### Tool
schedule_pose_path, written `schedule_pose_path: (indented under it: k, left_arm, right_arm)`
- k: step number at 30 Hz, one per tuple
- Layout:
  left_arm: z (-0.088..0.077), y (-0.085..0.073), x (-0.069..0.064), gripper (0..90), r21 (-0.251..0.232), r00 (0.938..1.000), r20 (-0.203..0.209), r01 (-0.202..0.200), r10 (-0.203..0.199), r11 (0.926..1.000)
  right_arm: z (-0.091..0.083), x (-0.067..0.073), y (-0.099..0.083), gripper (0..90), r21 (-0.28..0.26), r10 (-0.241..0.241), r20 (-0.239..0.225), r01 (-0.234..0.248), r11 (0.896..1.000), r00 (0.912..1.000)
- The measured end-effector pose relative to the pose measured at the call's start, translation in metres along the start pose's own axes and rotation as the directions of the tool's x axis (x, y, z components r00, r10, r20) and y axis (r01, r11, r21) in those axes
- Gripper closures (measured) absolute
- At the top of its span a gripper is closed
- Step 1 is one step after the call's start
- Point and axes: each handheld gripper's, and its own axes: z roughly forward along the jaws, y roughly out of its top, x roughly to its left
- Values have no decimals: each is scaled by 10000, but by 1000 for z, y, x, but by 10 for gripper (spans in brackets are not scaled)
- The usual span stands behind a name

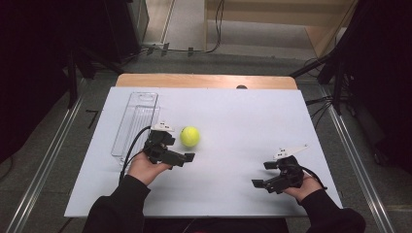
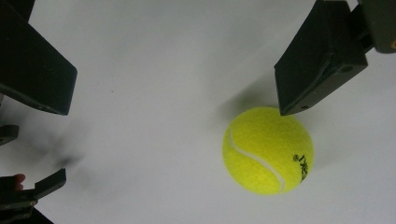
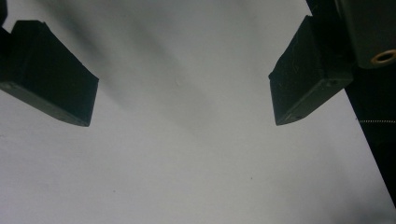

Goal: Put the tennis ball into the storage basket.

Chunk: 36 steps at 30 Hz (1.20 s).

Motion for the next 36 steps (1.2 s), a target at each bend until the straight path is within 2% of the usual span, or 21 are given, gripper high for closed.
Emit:
schedule_pose_path:
  k: [8,21,30,36]
  left_arm:
    - [2,6,4,0,92,10000,-47,37,-36,10000]
    - [6,19,12,0,83,9996,109,251,-252,9997]
    - [15,29,16,0,203,9997,-142,210,-207,9996]
    - [20,35,21,0,167,9992,-127,384,-382,9991]
  right_arm:
    - [0,0,0,62,2,-6,-3,6,10000,10000]
    - [0,0,0,62,1,11,-16,-11,10000,10000]
    - [0,0,0,62,-12,-12,-17,12,10000,10000]
    - [0,0,0,62,-18,-18,-24,18,10000,10000]
